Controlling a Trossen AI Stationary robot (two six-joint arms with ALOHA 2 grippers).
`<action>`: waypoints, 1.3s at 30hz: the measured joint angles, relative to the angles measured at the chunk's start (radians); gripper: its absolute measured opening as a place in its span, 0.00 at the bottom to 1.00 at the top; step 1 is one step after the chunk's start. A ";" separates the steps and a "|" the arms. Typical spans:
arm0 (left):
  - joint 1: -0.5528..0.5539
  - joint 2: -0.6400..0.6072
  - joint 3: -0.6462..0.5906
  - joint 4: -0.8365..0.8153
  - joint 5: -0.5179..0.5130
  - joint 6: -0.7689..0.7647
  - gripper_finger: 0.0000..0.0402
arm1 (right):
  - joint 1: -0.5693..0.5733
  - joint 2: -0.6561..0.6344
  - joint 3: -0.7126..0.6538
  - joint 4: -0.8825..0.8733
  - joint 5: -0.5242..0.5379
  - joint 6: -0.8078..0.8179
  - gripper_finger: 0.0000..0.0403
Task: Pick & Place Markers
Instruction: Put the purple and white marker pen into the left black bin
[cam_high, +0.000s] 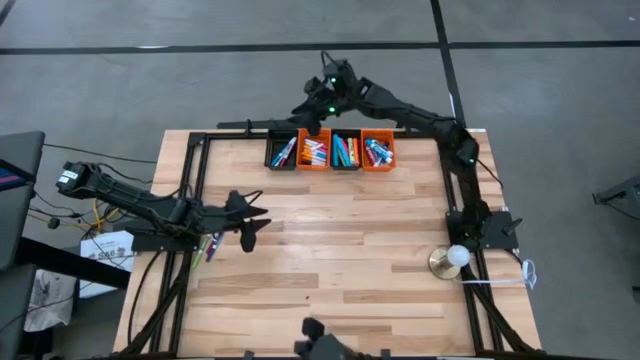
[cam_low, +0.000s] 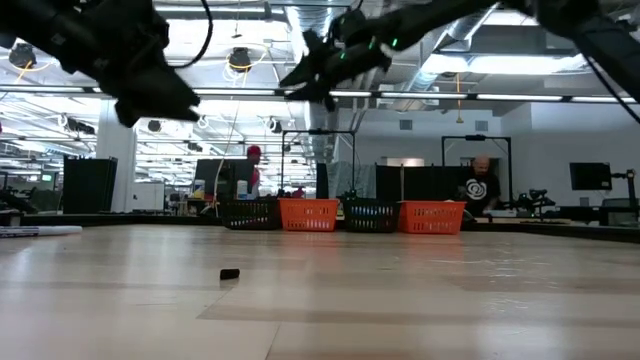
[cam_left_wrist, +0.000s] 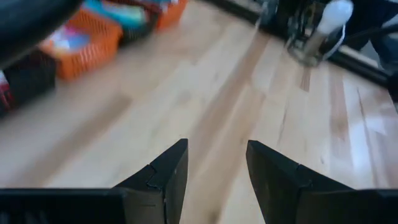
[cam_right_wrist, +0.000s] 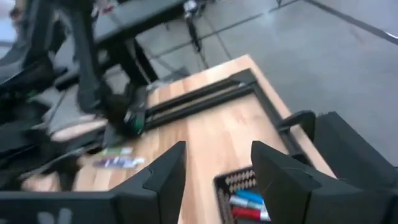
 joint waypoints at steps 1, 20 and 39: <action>0.000 0.003 0.000 -0.028 0.021 -0.033 0.39 | 0.008 -0.022 0.000 -0.040 0.002 -0.033 0.41; -0.072 0.298 0.008 -0.230 0.425 -0.525 0.28 | 0.202 -0.259 -0.241 -0.201 0.236 -0.212 0.39; -0.072 -0.019 0.018 -0.521 0.542 -0.718 0.19 | 0.207 -0.250 -0.251 -0.216 0.235 -0.263 0.39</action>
